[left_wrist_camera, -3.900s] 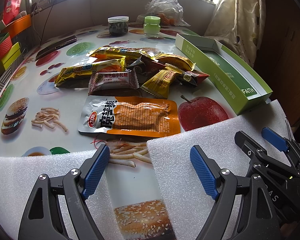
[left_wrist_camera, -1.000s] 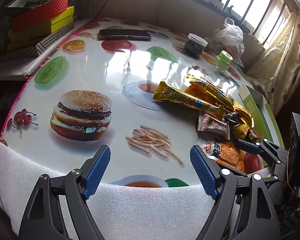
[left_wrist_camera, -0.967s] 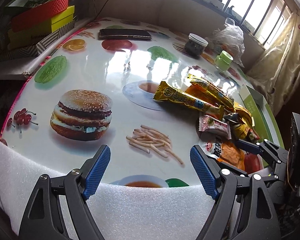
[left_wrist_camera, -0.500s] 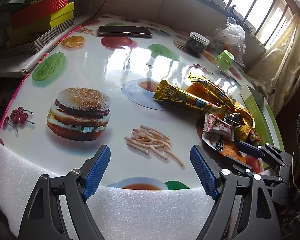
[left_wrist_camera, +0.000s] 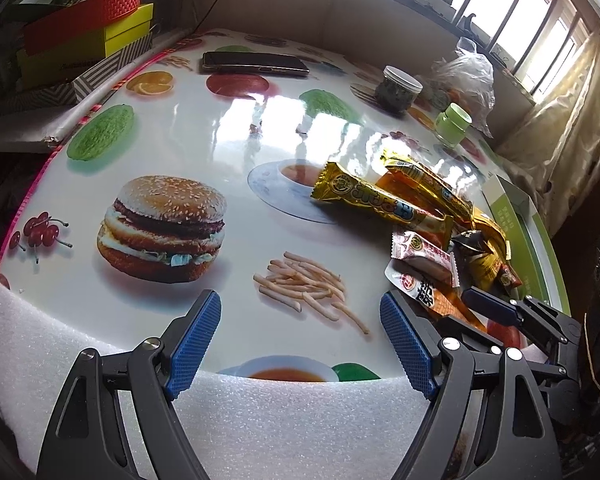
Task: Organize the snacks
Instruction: 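Move the right tool toward the orange konjac snack packet in the pile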
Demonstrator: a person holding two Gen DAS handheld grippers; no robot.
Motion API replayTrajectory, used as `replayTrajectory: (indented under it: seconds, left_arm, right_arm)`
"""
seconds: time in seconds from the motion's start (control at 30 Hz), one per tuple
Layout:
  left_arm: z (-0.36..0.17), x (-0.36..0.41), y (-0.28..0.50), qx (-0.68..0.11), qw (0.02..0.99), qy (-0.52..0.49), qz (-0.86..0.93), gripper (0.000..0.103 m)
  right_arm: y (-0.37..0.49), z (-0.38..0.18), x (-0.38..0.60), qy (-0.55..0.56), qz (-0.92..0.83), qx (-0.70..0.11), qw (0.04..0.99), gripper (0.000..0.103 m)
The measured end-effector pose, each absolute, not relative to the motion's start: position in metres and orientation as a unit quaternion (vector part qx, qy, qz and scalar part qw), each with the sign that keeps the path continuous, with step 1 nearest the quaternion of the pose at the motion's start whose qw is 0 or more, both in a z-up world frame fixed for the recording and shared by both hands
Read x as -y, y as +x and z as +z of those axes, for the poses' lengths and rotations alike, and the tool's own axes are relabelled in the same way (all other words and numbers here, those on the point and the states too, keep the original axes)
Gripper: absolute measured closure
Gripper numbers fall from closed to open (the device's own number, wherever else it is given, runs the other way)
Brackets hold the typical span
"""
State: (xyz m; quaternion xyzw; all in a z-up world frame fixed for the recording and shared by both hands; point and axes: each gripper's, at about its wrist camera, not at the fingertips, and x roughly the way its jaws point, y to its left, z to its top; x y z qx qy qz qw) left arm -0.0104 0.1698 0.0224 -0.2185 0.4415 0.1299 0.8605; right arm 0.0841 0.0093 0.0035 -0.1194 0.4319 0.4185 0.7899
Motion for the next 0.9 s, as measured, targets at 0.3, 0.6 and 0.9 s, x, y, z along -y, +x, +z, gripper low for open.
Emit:
replayTrajectory:
  seconds: [0.3, 0.6, 0.9]
  left_arm:
    - [0.029, -0.184, -0.015, -0.428, 0.862, -0.228, 0.144, 0.021]
    - [0.03, -0.177, -0.006, -0.43, 0.863, -0.225, 0.138, 0.021]
    - [0.028, -0.175, -0.008, -0.436, 0.861, -0.223, 0.137, 0.021]
  right_arm:
    - [0.086, 0.018, -0.001, -0.027, 0.454, -0.451, 0.768, 0.06]
    - [0.09, 0.022, 0.018, -0.03, 0.44, -0.454, 0.774, 0.087]
    - [0.078, 0.0, -0.002, -0.182, 0.432, -0.442, 0.764, 0.043]
